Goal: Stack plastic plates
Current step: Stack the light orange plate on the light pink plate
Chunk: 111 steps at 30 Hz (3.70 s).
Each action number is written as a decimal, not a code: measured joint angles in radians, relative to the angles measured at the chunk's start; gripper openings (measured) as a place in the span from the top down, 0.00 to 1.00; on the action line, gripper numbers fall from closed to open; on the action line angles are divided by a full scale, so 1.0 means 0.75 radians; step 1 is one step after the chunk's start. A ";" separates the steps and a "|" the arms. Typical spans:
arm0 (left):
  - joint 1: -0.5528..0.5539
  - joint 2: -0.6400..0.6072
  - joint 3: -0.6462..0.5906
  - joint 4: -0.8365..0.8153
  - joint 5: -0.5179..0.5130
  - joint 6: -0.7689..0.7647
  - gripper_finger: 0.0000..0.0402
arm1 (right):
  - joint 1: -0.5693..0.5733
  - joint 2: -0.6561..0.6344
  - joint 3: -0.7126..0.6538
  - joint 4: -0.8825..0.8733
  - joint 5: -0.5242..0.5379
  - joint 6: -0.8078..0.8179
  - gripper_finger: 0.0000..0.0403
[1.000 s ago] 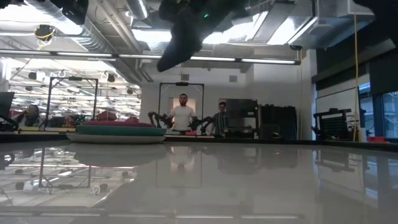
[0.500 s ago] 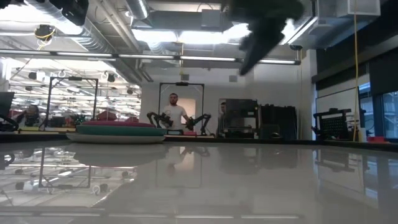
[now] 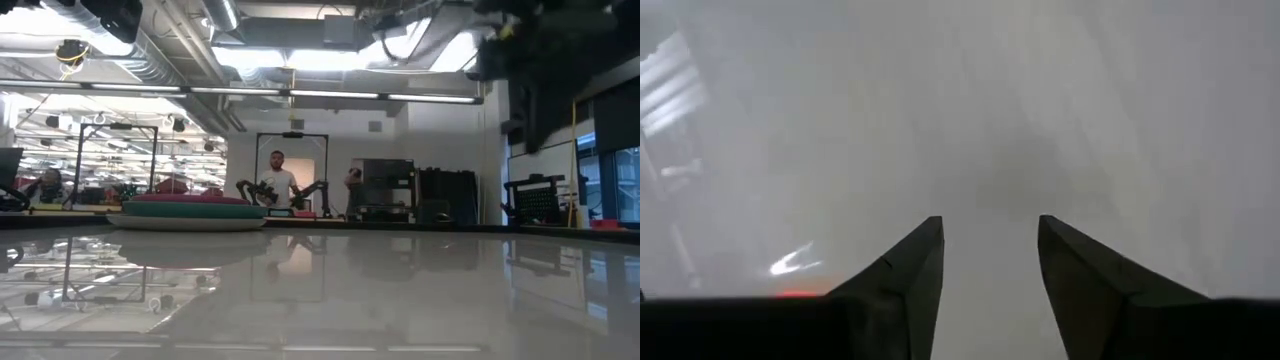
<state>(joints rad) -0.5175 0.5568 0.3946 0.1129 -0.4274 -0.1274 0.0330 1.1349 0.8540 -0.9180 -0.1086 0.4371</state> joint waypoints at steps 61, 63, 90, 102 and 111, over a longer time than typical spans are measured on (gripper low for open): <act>0.000 0.001 0.000 -0.019 -0.032 0.000 0.72 | 0.575 0.095 -0.541 0.454 -0.311 0.393 0.77; 0.000 0.001 0.000 -0.019 -0.032 0.000 0.72 | 0.575 0.096 -0.542 0.462 -0.309 0.361 0.84; 0.000 0.001 0.000 -0.020 -0.037 0.000 0.72 | 0.128 0.099 -0.332 0.982 0.156 0.180 1.00; 0.000 0.001 0.000 -0.018 -0.045 0.007 0.72 | -0.111 0.279 -0.332 1.573 0.279 0.176 1.00; 0.000 0.000 0.000 -0.010 -0.060 0.010 0.72 | -0.317 0.632 -0.182 1.937 0.191 0.141 1.00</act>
<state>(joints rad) -0.5175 0.5568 0.3946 0.1051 -0.4724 -0.1200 -0.2050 1.6085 0.7175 0.5350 0.0345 0.5429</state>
